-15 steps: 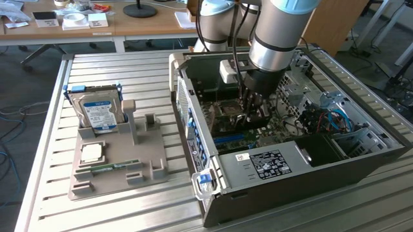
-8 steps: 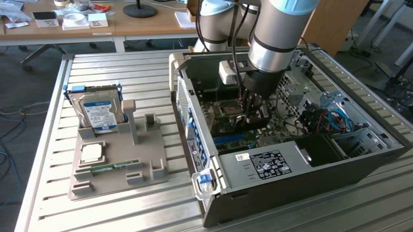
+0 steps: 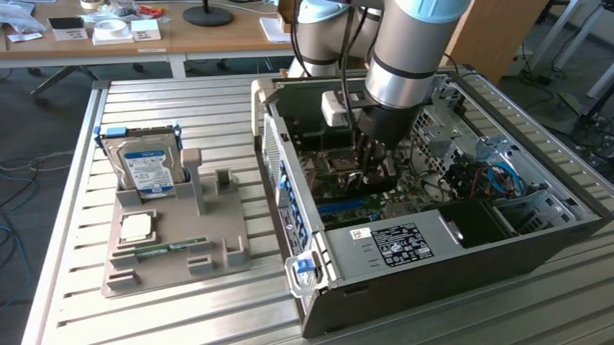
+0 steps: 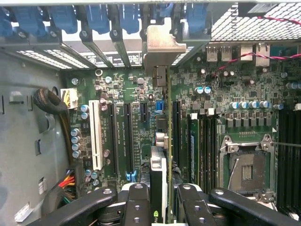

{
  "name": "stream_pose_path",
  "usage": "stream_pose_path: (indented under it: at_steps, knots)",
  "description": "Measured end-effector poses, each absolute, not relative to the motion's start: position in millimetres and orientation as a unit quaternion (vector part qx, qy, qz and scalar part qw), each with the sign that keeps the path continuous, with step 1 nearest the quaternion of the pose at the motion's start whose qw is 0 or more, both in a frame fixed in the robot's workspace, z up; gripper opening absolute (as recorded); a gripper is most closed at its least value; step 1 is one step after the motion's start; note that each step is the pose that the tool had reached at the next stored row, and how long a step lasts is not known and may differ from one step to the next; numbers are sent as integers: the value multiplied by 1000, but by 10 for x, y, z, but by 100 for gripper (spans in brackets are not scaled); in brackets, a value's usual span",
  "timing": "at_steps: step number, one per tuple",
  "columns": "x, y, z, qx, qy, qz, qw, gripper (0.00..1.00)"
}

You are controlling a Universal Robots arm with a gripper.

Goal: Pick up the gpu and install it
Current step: 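Insert the gpu into the slot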

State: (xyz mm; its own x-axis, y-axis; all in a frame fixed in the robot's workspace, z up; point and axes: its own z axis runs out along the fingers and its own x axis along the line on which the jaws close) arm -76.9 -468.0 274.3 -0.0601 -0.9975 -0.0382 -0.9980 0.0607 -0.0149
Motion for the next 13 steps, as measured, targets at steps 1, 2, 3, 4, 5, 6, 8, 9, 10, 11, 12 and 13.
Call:
stream_pose_path:
  at_steps: [1,2,3,4,5,6,8,9,10,11,12,13]
  knots:
    - [-773,-4680,2744,-685,728,8,19,27]
    - [-776,-4681,2744,-685,728,8,19,27]
    - [-778,-4681,2744,-685,728,8,19,27]
    - [-779,-4681,2744,-685,728,8,19,27]
    - [-782,-4681,2744,-685,728,8,19,27]
    - [-785,-4681,2744,-685,728,8,19,27]
    - [-791,-4681,2743,-685,728,8,19,27]
    - [-794,-4681,2743,-685,728,8,19,27]
    - [-797,-4680,2743,-685,728,8,19,27]
    - [-800,-4680,2743,-685,728,8,19,27]
    - [-804,-4679,2743,-685,728,8,19,27]
    - [-808,-4679,2742,-685,728,8,19,27]
